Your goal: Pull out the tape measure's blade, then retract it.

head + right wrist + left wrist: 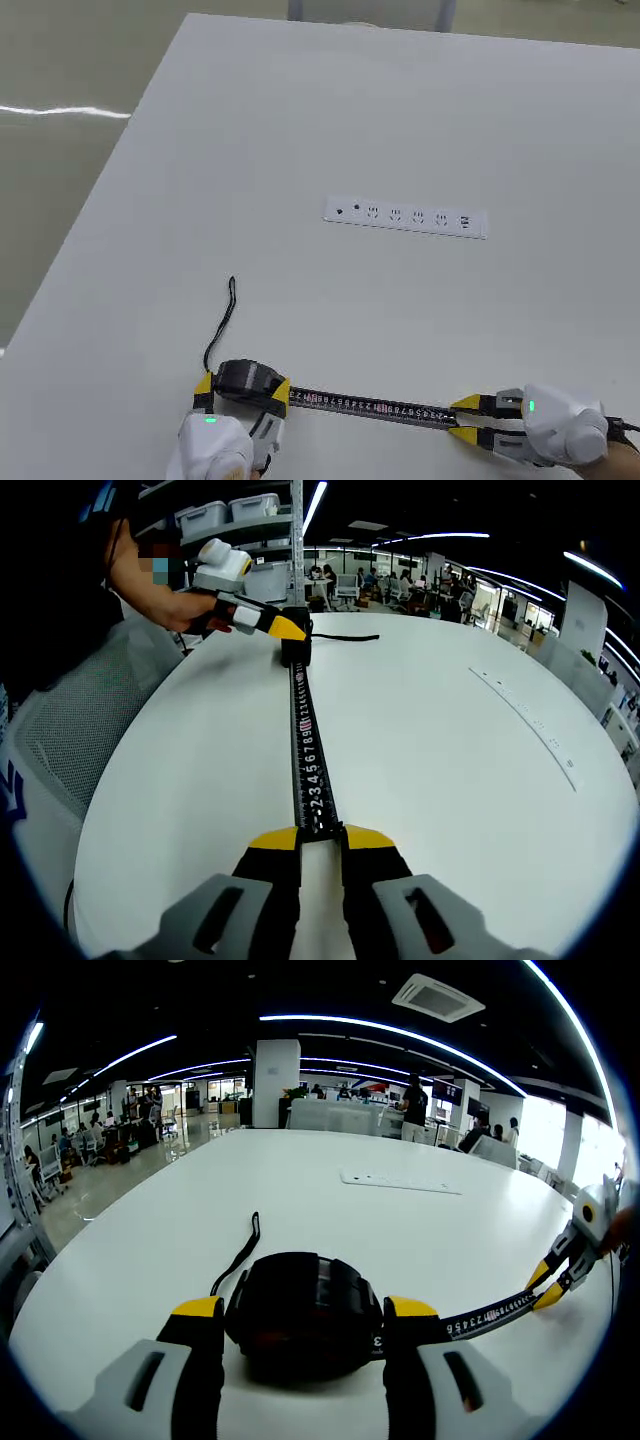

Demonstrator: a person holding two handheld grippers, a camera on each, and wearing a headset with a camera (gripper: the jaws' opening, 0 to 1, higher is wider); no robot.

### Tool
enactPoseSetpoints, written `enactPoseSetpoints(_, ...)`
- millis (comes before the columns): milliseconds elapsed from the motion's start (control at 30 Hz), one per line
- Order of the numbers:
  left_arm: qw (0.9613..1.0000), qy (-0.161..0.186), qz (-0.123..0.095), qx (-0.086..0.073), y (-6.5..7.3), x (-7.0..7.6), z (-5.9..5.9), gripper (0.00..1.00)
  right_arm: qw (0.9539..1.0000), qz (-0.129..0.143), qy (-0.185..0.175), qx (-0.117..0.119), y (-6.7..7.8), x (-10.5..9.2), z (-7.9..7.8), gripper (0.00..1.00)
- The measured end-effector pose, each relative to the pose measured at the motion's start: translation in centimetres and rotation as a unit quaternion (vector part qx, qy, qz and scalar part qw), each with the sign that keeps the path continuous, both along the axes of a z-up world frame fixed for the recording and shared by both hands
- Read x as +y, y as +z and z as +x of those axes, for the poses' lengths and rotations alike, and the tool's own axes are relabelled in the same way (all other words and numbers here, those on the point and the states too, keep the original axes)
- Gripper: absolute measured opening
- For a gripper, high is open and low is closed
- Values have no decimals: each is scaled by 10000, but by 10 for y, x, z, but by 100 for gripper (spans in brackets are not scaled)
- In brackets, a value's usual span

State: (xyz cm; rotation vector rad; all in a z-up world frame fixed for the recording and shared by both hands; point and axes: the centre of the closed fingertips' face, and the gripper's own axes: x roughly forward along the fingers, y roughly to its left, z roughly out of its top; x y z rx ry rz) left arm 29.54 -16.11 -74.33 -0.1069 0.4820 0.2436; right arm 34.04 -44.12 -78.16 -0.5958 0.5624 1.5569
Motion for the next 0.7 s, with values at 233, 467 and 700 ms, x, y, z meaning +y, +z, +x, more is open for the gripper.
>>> enactPoseSetpoints(233,9999,-28,35,155,-7,-2,1,64,10000,-42,16,-10,-1,0,0,12)
enactPoseSetpoints(467,9998,72,12,169,-8,-1,0,63,9999,-81,54,-49,1,0,-1,12)
enactPoseSetpoints(700,9998,94,-22,188,-8,0,0,61,9999,-102,90,-71,0,0,-1,12)
